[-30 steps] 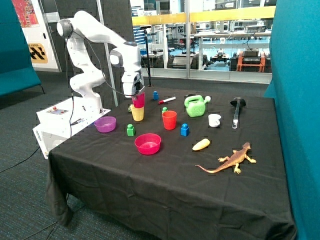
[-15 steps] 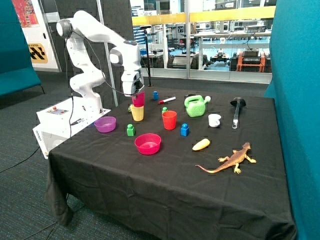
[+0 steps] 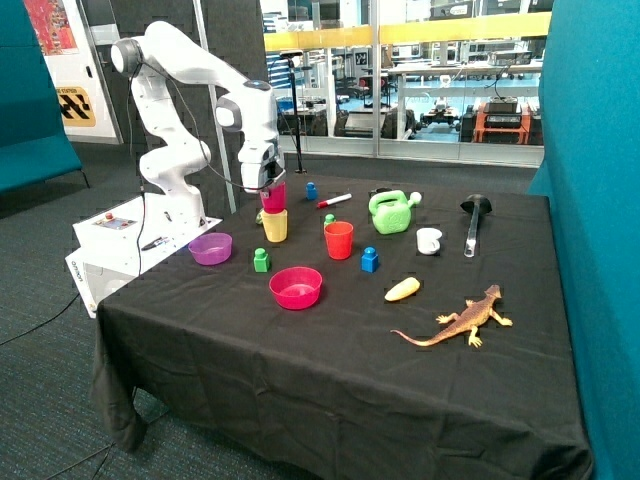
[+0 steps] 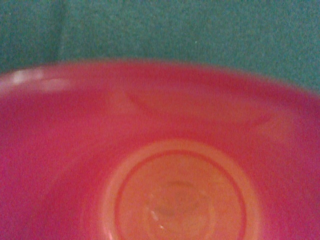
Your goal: Stack the cups
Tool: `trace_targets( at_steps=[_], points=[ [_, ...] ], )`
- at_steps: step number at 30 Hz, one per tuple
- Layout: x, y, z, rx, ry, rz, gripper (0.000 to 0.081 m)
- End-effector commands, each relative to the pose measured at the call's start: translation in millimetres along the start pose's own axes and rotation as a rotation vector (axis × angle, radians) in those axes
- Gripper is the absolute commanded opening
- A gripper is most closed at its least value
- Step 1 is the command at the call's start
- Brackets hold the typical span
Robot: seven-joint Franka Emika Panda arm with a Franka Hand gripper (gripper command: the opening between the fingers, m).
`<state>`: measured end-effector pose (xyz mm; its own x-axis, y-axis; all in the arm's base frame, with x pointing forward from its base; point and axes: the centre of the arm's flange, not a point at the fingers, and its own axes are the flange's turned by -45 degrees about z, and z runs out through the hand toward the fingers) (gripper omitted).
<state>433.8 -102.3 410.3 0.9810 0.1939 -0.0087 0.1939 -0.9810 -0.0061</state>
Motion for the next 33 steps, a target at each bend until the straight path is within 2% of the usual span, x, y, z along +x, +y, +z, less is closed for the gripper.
trace_targets(
  at_steps=[1,6,19,25,33],
  points=[
    [-9.6,-3.6,14.9,-0.0061,0.0087,0.0,0.0],
    [-8.0,-4.8,20.6,-0.0061,0.0086,-0.01,0.0],
    [6.3,1.5,17.3,-0.0062,0.0086,-0.019,0.0],
    [13.4,6.3,29.8,-0.0061,0.0087,0.0,0.0],
    [10.0,5.4,39.8,-0.0061,0.0087,-0.001,0.0]
  ],
)
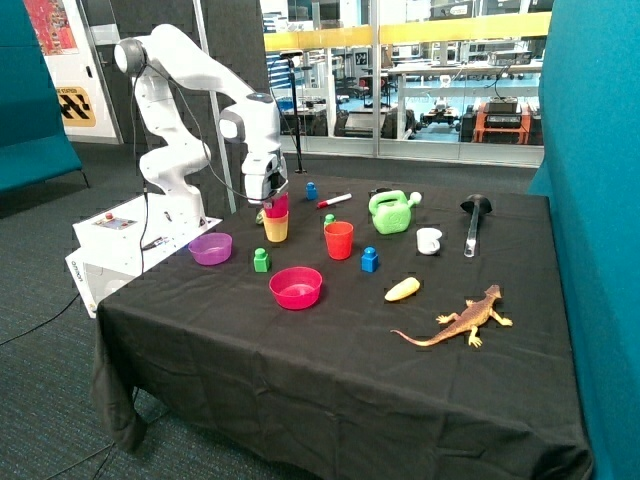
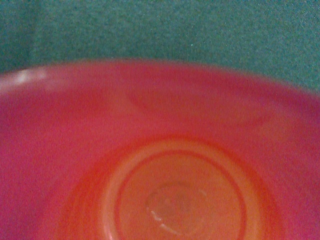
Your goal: Stack the cups
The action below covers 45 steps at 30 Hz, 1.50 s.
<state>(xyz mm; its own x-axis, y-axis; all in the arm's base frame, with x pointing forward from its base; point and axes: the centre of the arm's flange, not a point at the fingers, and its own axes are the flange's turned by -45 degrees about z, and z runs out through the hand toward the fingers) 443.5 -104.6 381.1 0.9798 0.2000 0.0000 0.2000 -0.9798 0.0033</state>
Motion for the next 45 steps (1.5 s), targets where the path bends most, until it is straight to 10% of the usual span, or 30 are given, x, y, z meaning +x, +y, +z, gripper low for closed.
trace_targets(
  at_steps=[1,18,27,45],
  points=[
    [0.0,0.7,11.4,0.0033,0.0,0.005,0.0],
    [-9.2,-7.4,21.4,0.0033,0.0,-0.008,0.0],
    [-12.0,-5.7,22.0,0.0033,0.0001,-0.021,0.0316],
    [-16.5,1.2,19.8,0.0033,0.0001,-0.014,0.0398]
  ],
)
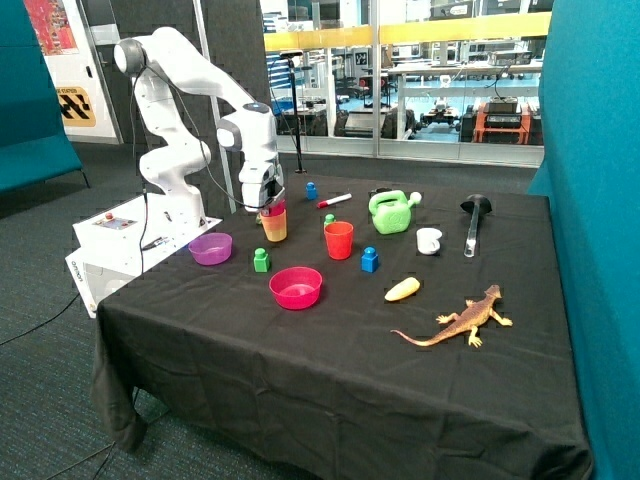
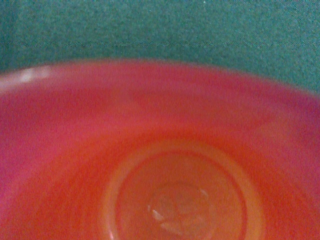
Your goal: Stack the cups
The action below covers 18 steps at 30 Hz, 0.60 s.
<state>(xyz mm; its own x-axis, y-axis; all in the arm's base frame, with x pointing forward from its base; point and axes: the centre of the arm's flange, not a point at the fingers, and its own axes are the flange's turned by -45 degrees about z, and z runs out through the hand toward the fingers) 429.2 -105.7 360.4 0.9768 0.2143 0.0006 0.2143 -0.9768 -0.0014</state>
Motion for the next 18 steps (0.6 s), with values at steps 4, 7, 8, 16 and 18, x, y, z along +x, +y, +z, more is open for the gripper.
trace_targets(
  at_steps=[4,7,8,16,18],
  points=[
    [-3.0,3.2,-0.5,-0.0014,-0.0006,-0.002,0.0417],
    [-2.9,3.2,0.2,-0.0014,-0.0006,-0.003,0.0437],
    [-2.7,3.2,0.8,-0.0014,-0.0006,-0.005,0.0458],
    [2.6,1.0,5.2,-0.0014,-0.0007,-0.015,0.0651],
    [4.1,-0.2,5.4,-0.0014,-0.0007,-0.018,0.065]
  ],
)
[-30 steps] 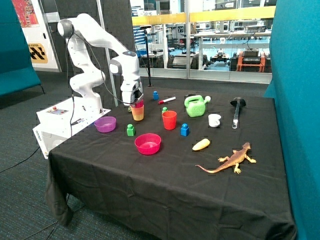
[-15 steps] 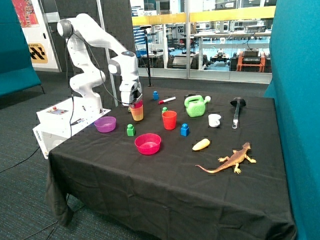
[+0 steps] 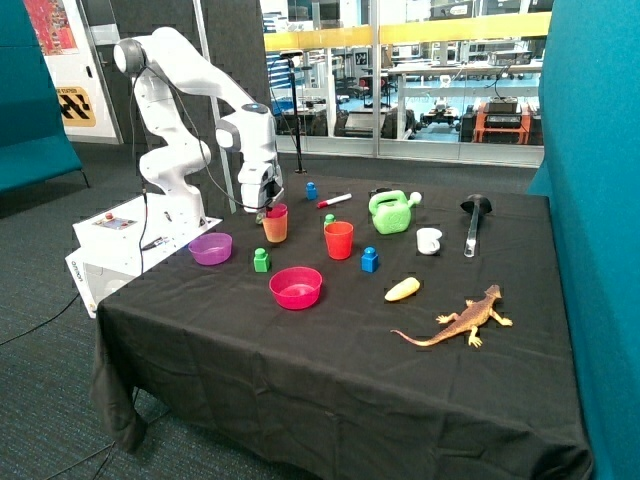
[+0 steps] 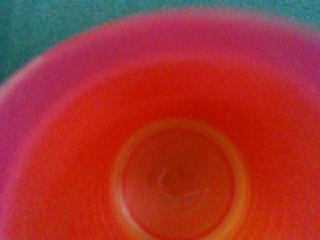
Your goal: Stack the cups
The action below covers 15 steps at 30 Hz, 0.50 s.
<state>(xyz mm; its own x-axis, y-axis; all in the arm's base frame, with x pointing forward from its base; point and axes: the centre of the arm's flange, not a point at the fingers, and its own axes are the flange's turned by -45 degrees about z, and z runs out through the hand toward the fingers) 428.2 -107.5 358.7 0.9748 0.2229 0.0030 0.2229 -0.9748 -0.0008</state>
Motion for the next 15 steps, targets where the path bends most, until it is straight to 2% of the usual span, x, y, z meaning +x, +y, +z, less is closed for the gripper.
trace_targets(
  at_steps=[1,11,15],
  points=[
    [6.1,-2.2,3.7,-0.0008,-0.003,-0.011,0.0647],
    [13.0,-5.8,-3.6,-0.0008,-0.003,-0.021,0.058],
    [24.4,-10.4,-14.2,-0.0007,-0.003,-0.039,0.0549]
  ],
)
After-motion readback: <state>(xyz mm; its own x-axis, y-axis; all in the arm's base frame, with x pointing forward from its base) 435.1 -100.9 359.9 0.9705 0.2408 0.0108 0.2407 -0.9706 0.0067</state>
